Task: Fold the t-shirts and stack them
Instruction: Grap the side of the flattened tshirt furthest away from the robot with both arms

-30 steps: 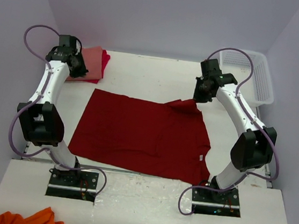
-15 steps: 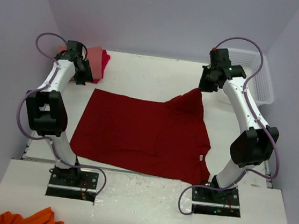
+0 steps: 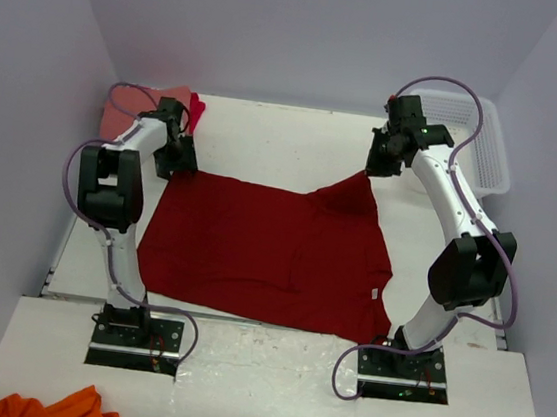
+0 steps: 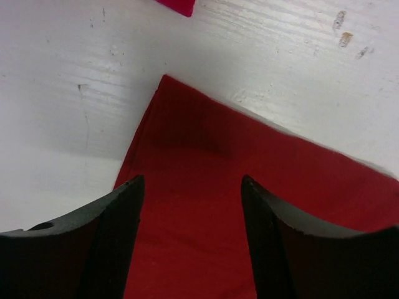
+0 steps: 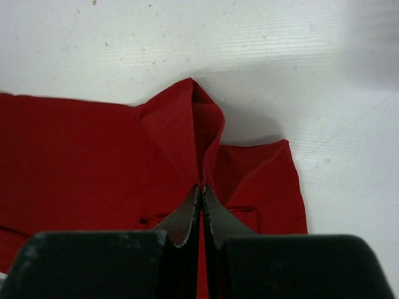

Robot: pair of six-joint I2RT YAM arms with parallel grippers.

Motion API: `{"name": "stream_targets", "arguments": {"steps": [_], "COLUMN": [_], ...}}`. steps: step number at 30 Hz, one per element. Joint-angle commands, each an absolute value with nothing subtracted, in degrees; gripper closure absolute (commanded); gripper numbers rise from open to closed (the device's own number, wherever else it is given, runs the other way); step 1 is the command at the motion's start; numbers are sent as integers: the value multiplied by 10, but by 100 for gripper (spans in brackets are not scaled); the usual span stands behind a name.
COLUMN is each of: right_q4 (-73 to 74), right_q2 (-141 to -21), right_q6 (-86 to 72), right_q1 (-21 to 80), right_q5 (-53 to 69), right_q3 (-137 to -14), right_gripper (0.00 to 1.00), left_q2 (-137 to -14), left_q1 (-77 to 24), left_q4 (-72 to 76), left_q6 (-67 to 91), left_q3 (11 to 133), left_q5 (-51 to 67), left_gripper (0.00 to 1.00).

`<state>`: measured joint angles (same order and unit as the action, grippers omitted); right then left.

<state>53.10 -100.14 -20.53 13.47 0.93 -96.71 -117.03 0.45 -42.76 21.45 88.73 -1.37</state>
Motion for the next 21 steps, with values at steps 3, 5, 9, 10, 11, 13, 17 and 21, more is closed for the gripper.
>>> {"name": "stream_targets", "arguments": {"steps": [3,5,9,10,11,13,17,21], "right_q4": [515,515,514,514,514,515,516,516], "right_q2": [-995,-995,-998,-1000,-1001,-1004,-1004,-1002], "right_q6": [-203,-203,-203,-203,-204,-204,-205,-205], "right_q1": [135,135,135,135,135,135,135,134], "right_q5": [21,22,18,18,18,18,16,18], "right_q3": [-963,-961,-961,-962,-962,-965,-969,-969], "right_gripper": [100,100,100,100,100,100,100,100], "left_q2": [-1200,-1209,-1216,-1216,-1216,-1221,-1248,-1264], "left_q1": [6,6,6,6,6,6,6,6], "left_q4": [-410,-414,-414,-414,-413,-412,-419,-424], "left_q6": [214,211,211,211,212,210,209,209], "left_q3": [937,957,975,979,981,989,1005,1014], "left_q5": [-44,-48,-50,-50,-49,-53,-58,-67], "left_gripper": [36,37,38,38,38,38,38,38]}}
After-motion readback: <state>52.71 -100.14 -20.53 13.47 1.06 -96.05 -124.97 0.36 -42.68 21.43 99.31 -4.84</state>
